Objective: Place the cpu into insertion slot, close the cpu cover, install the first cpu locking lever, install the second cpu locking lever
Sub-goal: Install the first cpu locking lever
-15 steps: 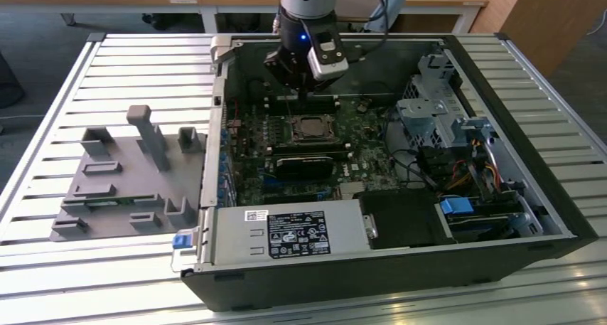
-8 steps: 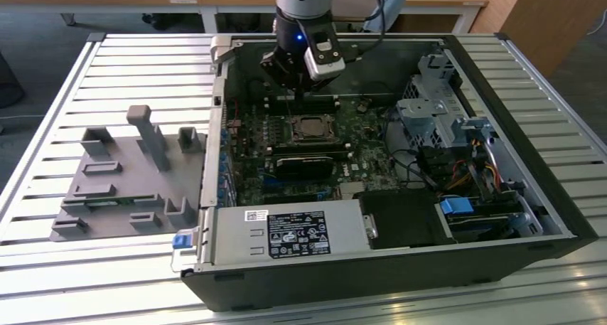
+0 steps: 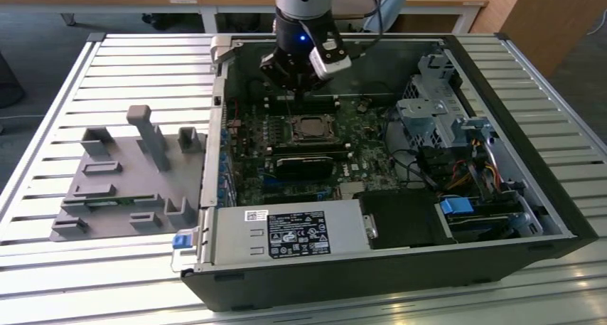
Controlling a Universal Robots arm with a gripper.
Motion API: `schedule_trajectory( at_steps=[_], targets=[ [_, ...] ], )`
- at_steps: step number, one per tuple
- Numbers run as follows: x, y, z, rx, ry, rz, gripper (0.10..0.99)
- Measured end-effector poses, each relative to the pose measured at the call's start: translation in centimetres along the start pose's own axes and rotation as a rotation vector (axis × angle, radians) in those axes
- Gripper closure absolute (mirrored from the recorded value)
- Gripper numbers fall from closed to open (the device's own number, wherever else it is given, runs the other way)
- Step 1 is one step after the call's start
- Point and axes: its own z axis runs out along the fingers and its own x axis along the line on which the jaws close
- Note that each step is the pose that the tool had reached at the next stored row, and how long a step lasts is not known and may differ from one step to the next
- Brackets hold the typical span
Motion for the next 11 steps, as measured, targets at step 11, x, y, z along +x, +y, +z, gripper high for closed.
schedule_trajectory(
  at_steps=[11],
  targets=[
    [0.4,-0.04,0.02,-0.001,0.0006,-0.098,0.98]
  ],
)
